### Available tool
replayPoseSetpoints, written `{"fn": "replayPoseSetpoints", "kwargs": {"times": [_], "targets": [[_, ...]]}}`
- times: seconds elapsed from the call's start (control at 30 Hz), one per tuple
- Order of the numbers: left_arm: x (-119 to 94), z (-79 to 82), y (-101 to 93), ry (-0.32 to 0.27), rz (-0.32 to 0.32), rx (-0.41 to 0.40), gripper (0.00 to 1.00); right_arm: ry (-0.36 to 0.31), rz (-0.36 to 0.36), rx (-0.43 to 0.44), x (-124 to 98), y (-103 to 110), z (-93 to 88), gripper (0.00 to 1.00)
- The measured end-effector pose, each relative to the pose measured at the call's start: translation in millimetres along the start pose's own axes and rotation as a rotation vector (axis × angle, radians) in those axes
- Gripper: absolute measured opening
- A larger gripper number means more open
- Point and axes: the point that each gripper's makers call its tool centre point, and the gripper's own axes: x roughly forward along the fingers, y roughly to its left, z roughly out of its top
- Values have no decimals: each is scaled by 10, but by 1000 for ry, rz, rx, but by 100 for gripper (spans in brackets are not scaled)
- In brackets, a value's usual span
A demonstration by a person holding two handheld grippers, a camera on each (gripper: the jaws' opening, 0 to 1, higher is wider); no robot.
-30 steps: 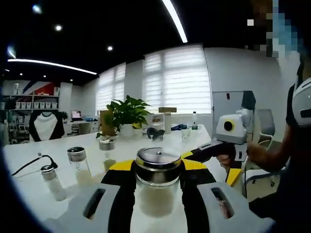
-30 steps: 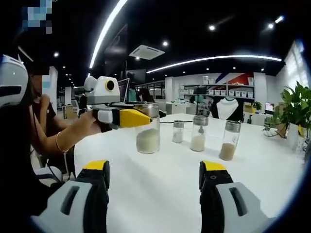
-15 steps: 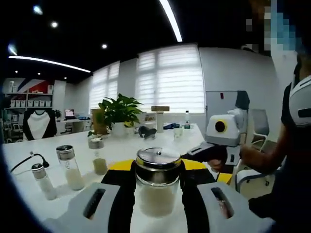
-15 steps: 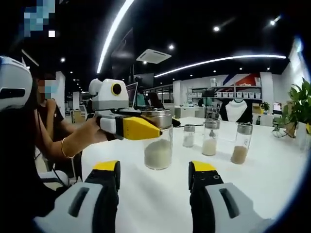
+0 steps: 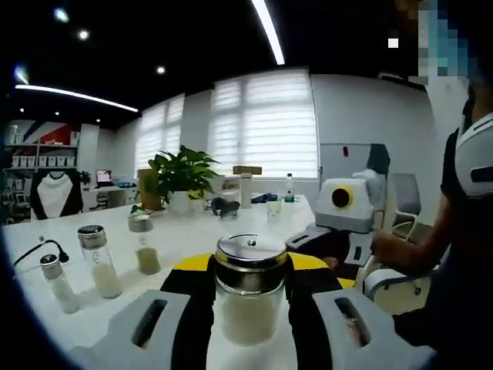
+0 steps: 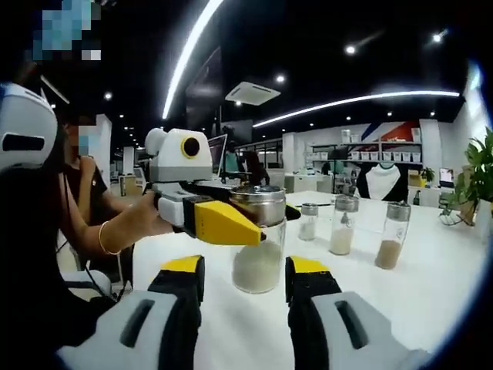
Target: Rotate the seasoning bottle until the label or dispensing opening points toward the visible target arrow and the bottle remains upright within the marked orientation range
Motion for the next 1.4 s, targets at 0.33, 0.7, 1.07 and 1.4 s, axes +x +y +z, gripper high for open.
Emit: {"fn": "replayPoseSetpoints", "kwargs": {"times": [0.33,0.7,1.07,1.4], "targets": [[18,-7,-53,-2,-17,-10,37,-14,-24,0,-20,-53,8,27],[1,-50,-52,8,-13,-8,37,0,-25,-18,-21,-25,-30,26],[-16,-39,-71,10,-13,-7,37,9,-21,-65,11,7,-7,27],[-33,-1,-112,-14,-33,-25,37,-9,2,-47,46,35,-3,28]]}}
